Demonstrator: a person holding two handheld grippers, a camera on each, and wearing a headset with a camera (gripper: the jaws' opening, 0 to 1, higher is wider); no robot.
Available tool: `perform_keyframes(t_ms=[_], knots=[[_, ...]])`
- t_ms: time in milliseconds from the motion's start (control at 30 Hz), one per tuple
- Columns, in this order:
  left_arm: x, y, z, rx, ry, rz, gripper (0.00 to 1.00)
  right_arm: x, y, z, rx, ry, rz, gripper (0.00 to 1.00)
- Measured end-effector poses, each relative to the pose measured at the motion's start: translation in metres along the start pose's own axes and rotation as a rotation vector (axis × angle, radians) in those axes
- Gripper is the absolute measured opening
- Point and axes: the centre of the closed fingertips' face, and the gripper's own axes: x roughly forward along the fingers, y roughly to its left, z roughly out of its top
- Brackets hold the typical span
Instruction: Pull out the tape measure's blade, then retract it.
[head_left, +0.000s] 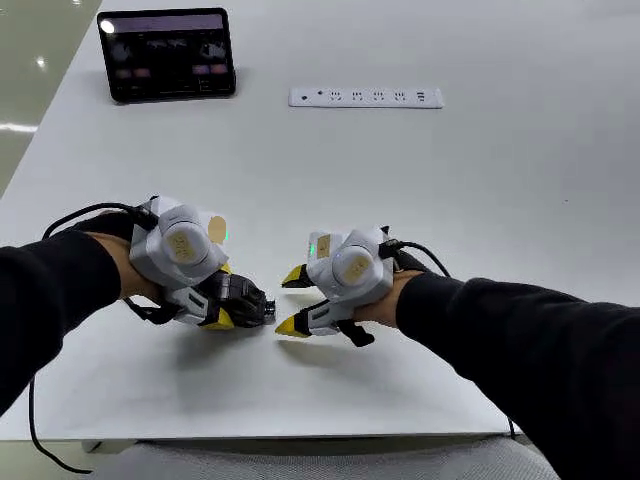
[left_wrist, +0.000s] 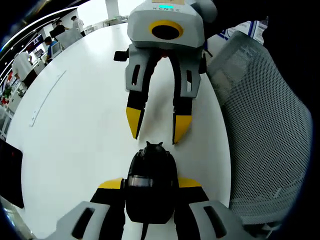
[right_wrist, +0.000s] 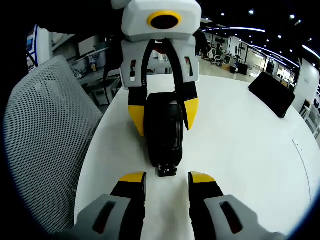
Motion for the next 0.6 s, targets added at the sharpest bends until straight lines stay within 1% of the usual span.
perform_keyframes(t_ms=[133, 233, 367, 400, 433, 467, 500, 600], knots=[[0.000, 0.000, 0.000, -0.003, -0.009, 0.000, 0.34, 0.008, 0.002, -0.002, 0.000, 0.029, 0.021, 0.24], [0.000, 0.000, 0.000, 0.004, -0.008, -0.006, 0.34, 0.012, 0.001, -0.002, -0.006, 0.038, 0.025, 0.17], [0.000, 0.000, 0.000, 0.006, -0.007, -0.004, 0.34, 0.015, 0.001, 0.001, -0.010, 0.035, 0.036, 0.15], [0.000, 0.000, 0.000, 0.001, -0.006, -0.004, 0.34, 0.015, 0.003, -0.002, -0.032, 0.054, 0.053, 0.14], [0.000, 0.000, 0.000, 0.001, -0.005, -0.004, 0.34, 0.016, 0.003, -0.002, -0.035, 0.054, 0.051, 0.13], [0.000, 0.000, 0.000, 0.001, -0.003, -0.004, 0.34, 0.016, 0.002, -0.003, -0.018, 0.054, 0.052, 0.12], [0.000, 0.001, 0.000, 0.001, -0.003, -0.005, 0.34, 0.016, 0.002, -0.003, 0.020, 0.055, 0.057, 0.11], [-0.001, 0.001, -0.001, -0.001, -0.003, -0.006, 0.34, 0.015, 0.002, -0.003, -0.011, 0.058, 0.061, 0.09]])
